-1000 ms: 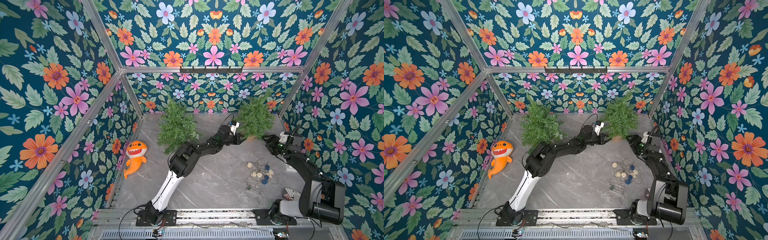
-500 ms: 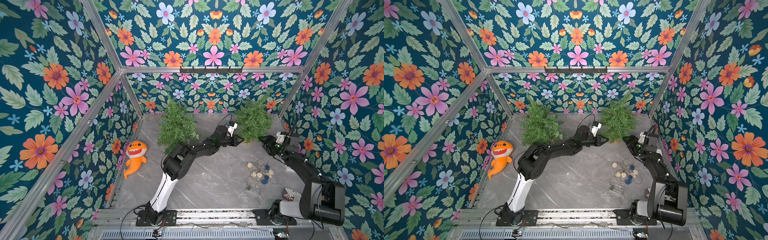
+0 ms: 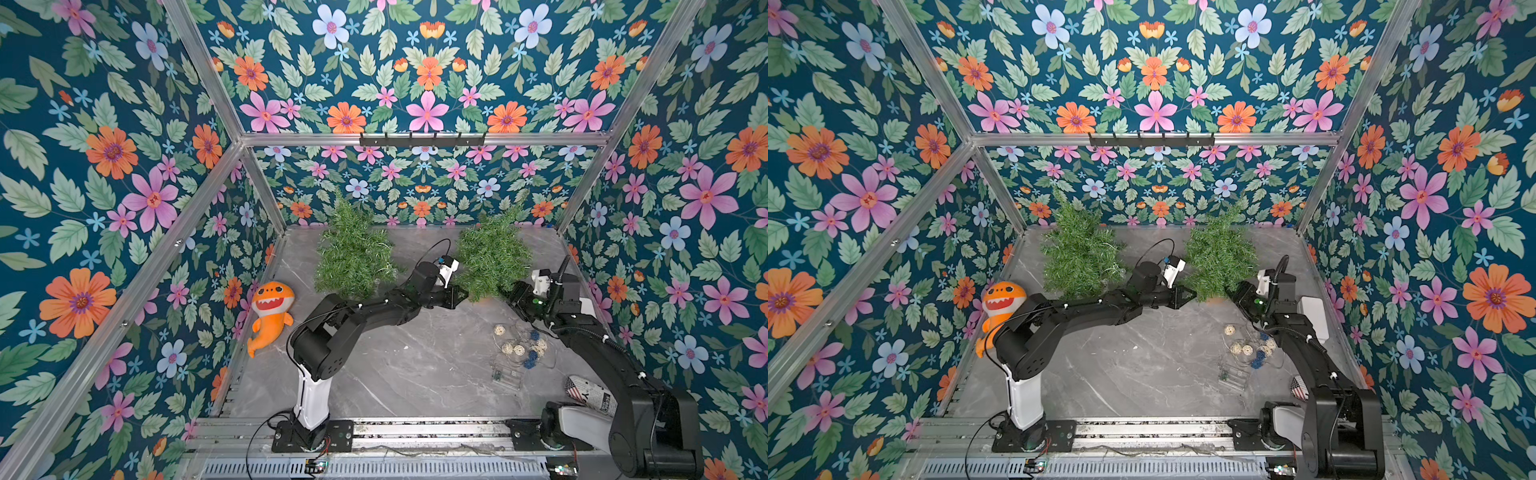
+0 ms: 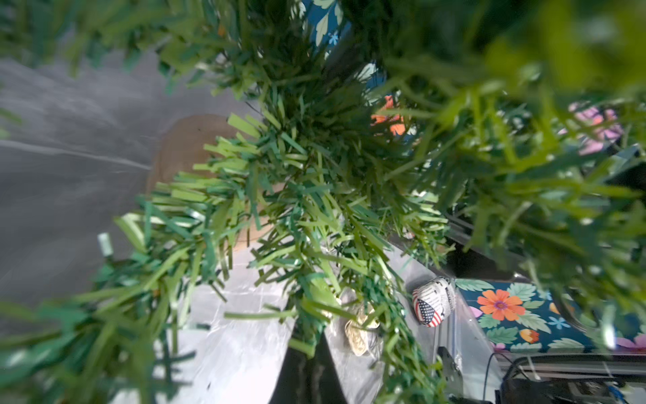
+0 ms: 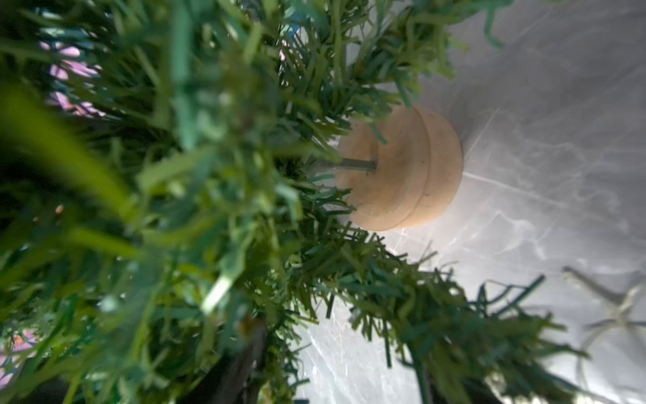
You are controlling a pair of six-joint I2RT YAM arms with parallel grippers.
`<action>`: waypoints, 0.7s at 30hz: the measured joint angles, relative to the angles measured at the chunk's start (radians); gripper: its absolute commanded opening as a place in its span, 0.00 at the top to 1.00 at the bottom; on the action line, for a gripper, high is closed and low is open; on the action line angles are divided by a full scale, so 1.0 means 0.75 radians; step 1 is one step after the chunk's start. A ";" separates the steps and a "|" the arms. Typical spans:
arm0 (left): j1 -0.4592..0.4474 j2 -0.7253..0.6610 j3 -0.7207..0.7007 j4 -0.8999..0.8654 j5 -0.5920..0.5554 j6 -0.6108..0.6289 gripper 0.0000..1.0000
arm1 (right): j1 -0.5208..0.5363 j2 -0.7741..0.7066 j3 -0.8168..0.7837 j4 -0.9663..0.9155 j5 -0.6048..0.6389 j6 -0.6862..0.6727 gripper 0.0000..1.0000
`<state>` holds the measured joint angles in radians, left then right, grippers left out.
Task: Wrap string light around the christmas tree
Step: Move the christmas tree to the center of the board, then pick up the light string from the center of the board.
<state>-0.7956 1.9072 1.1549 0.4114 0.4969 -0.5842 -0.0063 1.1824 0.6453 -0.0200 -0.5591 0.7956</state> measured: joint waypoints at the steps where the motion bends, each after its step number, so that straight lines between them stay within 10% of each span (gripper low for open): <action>1: 0.006 -0.010 -0.012 -0.010 -0.002 0.014 1.00 | 0.025 0.001 -0.001 -0.005 0.011 0.010 0.35; 13: 0.008 -0.128 -0.105 -0.067 -0.037 0.060 0.57 | 0.070 -0.235 -0.005 -0.346 0.035 -0.048 0.32; 21: -0.018 -0.247 -0.220 -0.094 -0.046 0.080 0.49 | 0.078 -0.416 -0.030 -0.805 0.143 -0.062 0.37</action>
<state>-0.8093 1.7222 0.9901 0.3408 0.4622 -0.5243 0.0525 0.8707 0.6228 -0.6235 -0.4519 0.7490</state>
